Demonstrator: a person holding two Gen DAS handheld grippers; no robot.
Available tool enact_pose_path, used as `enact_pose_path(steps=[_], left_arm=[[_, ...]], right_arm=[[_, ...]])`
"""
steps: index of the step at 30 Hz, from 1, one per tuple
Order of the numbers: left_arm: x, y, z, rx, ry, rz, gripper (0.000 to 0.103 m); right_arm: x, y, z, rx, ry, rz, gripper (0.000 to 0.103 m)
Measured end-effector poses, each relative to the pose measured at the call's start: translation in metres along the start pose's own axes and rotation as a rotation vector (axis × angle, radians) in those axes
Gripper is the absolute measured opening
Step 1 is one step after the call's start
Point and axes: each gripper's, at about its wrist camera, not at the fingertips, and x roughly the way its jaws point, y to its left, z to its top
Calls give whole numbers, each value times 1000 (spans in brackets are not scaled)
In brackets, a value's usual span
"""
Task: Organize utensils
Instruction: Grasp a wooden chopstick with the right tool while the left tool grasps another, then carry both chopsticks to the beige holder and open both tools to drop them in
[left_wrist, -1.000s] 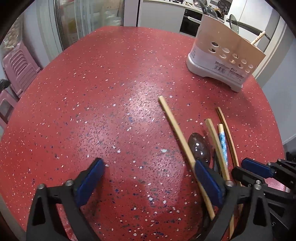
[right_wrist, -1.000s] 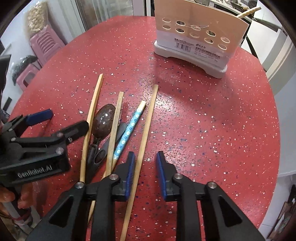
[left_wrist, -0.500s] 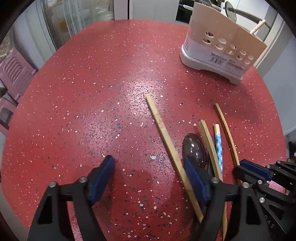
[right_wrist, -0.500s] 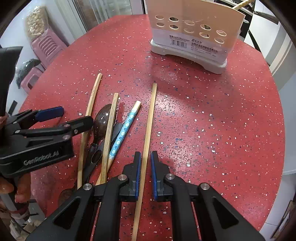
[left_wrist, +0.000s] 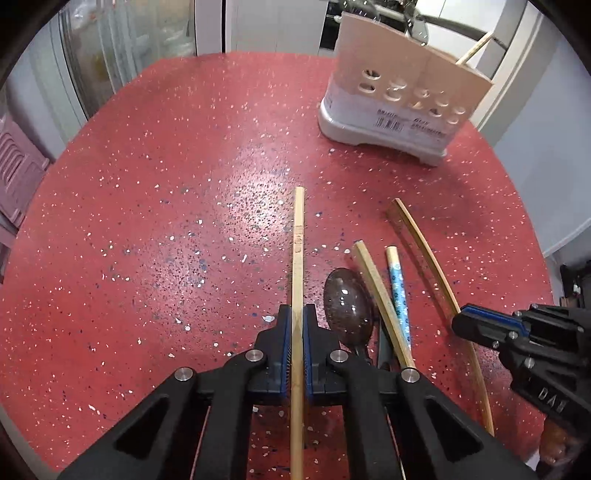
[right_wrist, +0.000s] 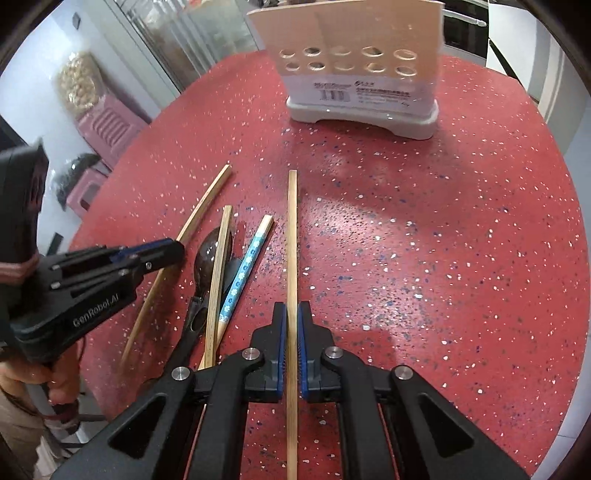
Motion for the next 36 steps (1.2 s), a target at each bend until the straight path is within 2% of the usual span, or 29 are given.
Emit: enact_pose_path(steps=[4,19,31,36], left_arm=[[-13,1,-10,-22,-42,-35,31],[-89,23,-2,-70,-266,-145,31],[-125,11,37,-53,-391,-207,31],[-134,8,61,-42,-432,-222,31]], right_arm=[[-12,-11,0,24,-30,39,6],[-77,-22,8,41,-194,117,6],[-114,-21,34,56,-304,113,6],[-129,-25,57,56,-352,95,6]])
